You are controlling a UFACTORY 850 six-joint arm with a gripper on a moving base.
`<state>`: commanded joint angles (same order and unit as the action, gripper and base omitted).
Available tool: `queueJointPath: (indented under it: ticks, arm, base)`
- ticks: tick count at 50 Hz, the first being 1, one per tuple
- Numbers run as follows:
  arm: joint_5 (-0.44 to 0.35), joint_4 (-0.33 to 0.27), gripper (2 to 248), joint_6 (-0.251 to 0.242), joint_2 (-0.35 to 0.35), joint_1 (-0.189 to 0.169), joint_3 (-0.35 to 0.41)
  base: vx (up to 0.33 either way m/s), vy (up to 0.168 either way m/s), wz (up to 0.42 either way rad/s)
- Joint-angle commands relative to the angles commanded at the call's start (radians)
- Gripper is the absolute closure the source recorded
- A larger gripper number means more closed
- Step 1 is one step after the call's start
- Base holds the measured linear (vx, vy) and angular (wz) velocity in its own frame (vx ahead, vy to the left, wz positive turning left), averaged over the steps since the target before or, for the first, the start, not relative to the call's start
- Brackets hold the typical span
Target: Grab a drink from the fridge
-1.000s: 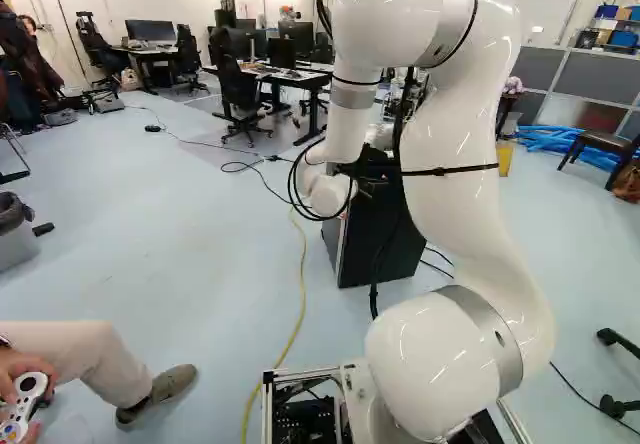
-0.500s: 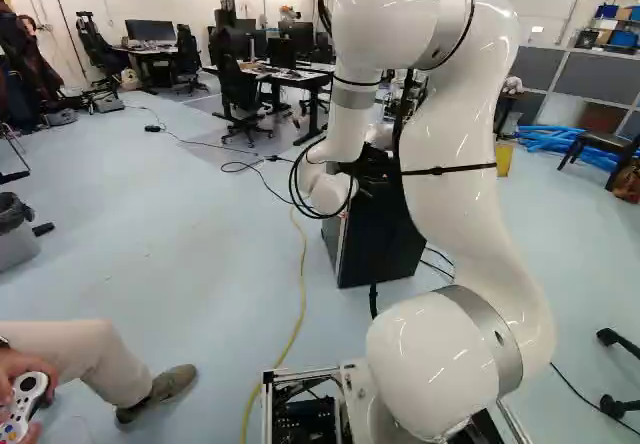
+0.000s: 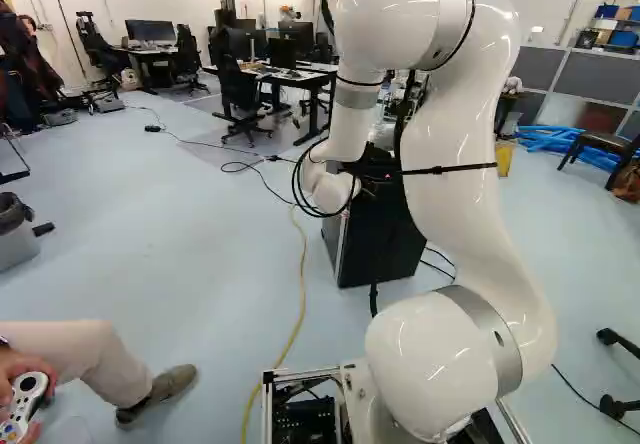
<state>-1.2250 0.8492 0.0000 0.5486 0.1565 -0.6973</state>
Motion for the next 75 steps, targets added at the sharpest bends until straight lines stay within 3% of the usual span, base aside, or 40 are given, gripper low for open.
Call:
queueJointPath:
  ticks: [29, 75]
  arm:
    - [0.0, 0.0, 3, 0.0, 0.002, -0.02, -0.002]
    - [0.0, 0.0, 3, 0.0, -0.041, -0.017, 0.062]
  base:
    - [0.0, 0.0, 0.0]
    - [0.0, 0.0, 0.0]
